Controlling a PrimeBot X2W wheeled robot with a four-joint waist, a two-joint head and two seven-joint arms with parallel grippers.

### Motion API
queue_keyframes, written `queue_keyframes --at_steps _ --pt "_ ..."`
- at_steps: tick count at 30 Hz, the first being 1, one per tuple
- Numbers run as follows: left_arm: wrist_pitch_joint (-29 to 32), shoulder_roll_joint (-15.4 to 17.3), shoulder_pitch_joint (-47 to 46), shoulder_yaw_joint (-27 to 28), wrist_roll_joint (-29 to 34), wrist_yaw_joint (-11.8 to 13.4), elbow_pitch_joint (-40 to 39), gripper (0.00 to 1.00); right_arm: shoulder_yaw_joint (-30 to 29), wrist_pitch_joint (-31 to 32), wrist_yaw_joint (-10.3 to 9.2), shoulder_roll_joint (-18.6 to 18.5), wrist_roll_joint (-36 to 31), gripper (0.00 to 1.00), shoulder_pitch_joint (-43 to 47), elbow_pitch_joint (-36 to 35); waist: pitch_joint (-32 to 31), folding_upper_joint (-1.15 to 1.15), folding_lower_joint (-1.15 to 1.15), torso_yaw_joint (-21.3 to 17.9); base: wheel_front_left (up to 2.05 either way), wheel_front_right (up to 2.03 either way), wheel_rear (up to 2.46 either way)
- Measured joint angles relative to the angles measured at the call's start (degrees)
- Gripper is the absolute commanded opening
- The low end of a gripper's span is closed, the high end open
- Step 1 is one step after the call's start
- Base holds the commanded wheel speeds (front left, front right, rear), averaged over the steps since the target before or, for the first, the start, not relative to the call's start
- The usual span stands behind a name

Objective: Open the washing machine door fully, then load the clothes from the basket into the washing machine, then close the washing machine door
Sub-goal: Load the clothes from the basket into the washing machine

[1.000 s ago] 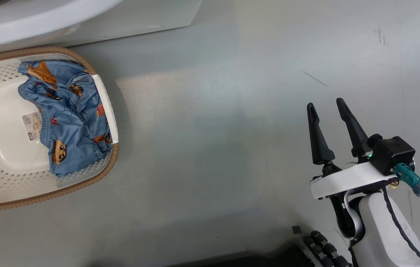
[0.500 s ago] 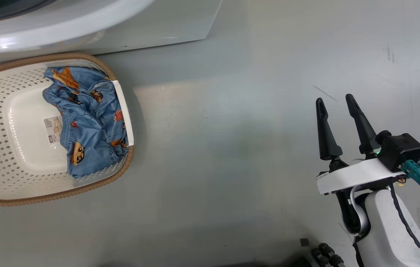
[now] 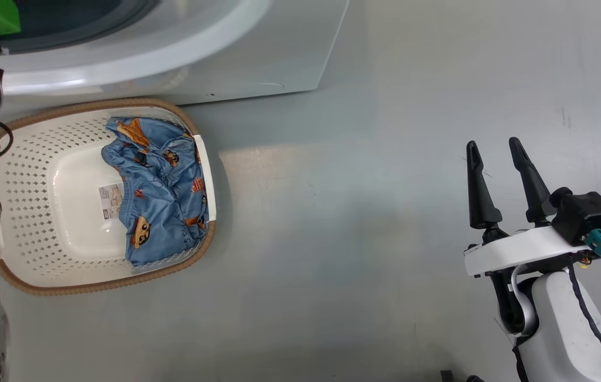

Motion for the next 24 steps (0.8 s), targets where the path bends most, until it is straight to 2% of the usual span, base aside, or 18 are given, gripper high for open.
queue_keyframes --at_steps 5,13,24 --pt "0.0 -0.1 3.3 0.1 -0.9 0.0 -0.4 1.0 -0.4 0.0 0.01 -0.1 0.0 1.0 0.2 0.6 -2.6 0.0 0.0 0.6 0.0 0.0 0.0" --pt "0.0 -0.3 8.5 1.9 -0.9 0.0 -5.2 1.0 -2.1 0.0 0.03 -0.7 0.0 1.0 1.1 0.9 -7.3 0.0 0.0 1.3 0.0 0.0 0.0" --pt "0.0 -3.2 18.3 5.0 -0.9 0.0 -11.3 1.0 -4.7 0.0 0.04 -1.0 0.2 1.0 5.4 1.5 -14.3 0.0 0.0 2.9 0.0 0.0 0.0"
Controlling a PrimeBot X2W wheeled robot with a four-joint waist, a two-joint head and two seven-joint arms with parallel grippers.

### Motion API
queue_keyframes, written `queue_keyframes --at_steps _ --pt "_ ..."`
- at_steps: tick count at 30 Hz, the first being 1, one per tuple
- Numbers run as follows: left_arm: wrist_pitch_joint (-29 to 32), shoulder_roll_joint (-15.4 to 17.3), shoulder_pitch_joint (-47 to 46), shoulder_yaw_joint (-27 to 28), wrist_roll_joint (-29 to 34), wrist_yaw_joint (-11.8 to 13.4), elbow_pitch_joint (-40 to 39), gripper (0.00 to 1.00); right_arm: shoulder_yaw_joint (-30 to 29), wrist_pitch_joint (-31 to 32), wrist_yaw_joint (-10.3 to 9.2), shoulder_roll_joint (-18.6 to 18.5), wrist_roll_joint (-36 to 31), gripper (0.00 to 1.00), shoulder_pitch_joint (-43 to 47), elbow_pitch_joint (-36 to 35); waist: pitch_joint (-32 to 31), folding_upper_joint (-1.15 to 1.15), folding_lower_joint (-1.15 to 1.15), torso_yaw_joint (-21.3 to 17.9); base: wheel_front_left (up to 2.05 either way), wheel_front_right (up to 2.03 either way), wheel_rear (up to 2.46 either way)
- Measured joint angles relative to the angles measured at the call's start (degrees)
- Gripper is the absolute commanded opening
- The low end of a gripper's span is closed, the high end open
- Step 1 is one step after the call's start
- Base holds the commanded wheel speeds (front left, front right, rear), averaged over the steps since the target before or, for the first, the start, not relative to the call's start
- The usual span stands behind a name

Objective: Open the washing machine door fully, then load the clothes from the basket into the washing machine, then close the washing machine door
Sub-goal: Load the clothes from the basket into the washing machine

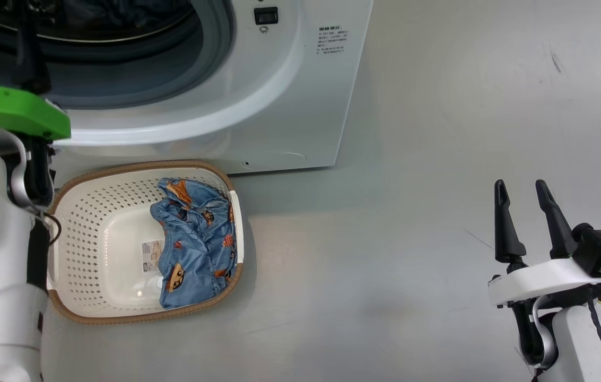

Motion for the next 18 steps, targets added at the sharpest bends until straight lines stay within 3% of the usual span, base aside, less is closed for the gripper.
queue_keyframes --at_steps 18 --pt "0.0 -1.9 24.2 2.5 6.0 0.3 -11.1 1.0 0.0 0.0 0.04 -0.7 -0.6 1.0 4.7 -0.5 -10.1 0.0 0.0 2.4 0.0 0.0 0.0"
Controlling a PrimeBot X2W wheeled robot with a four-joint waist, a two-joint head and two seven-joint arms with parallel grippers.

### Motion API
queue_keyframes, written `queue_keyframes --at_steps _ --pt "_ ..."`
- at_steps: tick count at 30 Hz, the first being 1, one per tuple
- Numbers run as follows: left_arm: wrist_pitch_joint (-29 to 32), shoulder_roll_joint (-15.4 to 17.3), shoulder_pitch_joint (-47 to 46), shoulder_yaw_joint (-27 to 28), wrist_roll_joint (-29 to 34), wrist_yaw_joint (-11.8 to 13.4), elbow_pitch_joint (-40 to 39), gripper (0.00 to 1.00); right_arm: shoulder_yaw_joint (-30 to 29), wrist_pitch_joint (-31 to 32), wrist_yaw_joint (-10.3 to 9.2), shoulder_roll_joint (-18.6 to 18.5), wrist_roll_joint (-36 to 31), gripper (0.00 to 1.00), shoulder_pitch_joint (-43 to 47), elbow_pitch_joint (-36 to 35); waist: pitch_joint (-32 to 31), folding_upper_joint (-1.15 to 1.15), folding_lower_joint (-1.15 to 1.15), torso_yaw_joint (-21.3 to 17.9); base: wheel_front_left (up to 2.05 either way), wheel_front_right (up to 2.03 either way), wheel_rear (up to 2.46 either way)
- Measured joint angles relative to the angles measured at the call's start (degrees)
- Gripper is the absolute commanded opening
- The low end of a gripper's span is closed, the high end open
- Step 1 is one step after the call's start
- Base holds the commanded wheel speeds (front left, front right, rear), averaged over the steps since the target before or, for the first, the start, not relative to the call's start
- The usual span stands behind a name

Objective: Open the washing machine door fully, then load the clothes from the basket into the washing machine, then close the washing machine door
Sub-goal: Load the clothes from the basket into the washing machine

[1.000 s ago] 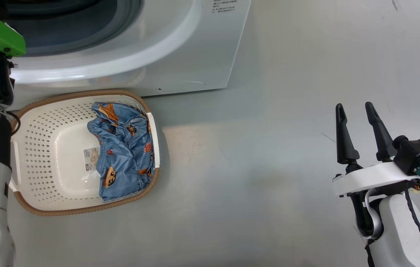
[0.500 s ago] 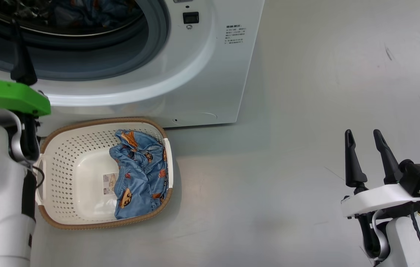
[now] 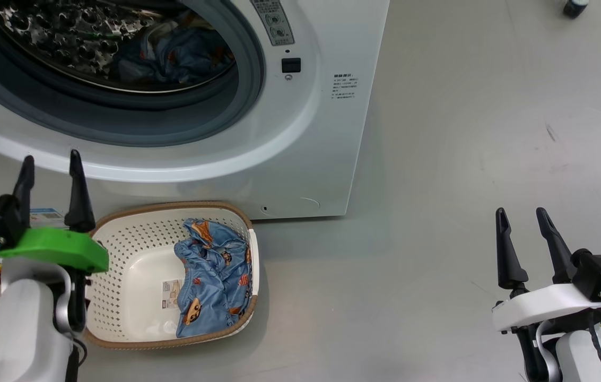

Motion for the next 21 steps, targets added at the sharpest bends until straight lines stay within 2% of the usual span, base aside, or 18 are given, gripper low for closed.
queue_keyframes --at_steps 7,12,21 --pt "0.0 -0.8 7.2 2.0 1.5 1.0 -3.6 1.0 -0.1 0.0 0.0 -0.3 0.0 1.0 1.3 -0.2 -2.2 0.0 0.0 0.1 0.0 0.0 0.0" --pt "0.0 -2.6 10.4 1.9 3.4 1.0 -6.4 1.0 -0.9 0.0 0.0 -0.5 0.0 1.0 2.7 -0.6 -3.8 0.0 0.0 0.0 0.0 0.0 0.0" --pt "0.0 -3.7 16.5 2.8 4.8 1.0 -10.1 1.0 -0.8 0.0 0.01 -0.5 0.0 1.0 4.7 -0.6 -6.7 0.0 0.0 0.5 0.0 0.0 0.0"
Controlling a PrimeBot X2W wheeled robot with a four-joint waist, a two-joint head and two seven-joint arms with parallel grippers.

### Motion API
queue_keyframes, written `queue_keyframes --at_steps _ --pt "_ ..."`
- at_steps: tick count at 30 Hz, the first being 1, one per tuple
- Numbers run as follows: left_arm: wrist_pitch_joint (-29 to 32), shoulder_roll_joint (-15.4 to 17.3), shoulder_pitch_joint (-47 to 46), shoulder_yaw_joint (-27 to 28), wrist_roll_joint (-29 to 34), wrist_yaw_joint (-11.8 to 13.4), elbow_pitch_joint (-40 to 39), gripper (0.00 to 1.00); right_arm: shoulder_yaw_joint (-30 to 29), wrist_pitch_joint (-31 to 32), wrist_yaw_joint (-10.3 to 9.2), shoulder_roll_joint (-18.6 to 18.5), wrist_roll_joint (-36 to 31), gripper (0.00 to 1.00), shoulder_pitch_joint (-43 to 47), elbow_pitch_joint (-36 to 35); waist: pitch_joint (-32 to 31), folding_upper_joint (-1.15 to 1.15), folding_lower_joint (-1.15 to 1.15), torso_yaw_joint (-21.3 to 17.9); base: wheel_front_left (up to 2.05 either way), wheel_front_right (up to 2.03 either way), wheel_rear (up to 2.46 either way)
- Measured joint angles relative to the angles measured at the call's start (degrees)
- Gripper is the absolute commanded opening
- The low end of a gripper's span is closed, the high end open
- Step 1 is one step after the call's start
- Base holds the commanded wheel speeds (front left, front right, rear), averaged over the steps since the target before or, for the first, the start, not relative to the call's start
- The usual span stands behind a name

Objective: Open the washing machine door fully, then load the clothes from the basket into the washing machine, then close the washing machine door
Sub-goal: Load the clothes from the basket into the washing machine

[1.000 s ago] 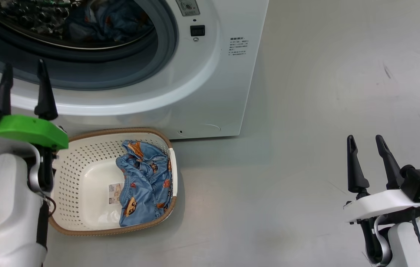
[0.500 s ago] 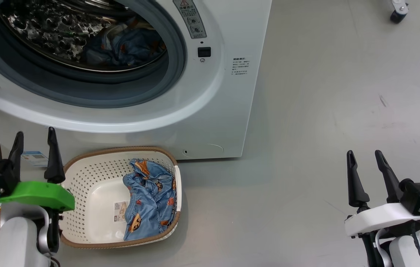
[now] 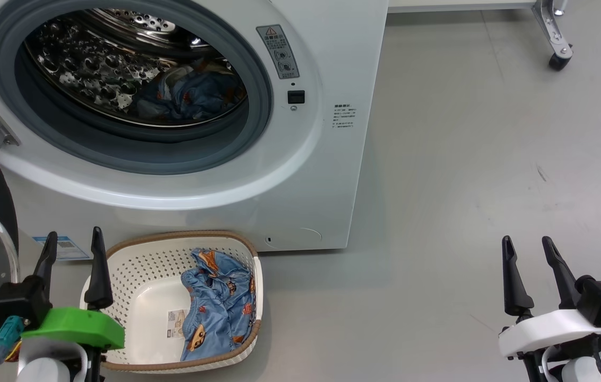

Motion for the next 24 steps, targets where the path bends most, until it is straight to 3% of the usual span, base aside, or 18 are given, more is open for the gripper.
queue_keyframes --at_steps 24 --pt "0.0 -0.9 10.1 -0.3 3.7 -0.1 -5.3 1.0 0.3 0.0 0.01 -0.3 -0.2 1.0 4.0 -0.9 -4.7 0.0 0.0 0.1 0.0 0.0 0.0"
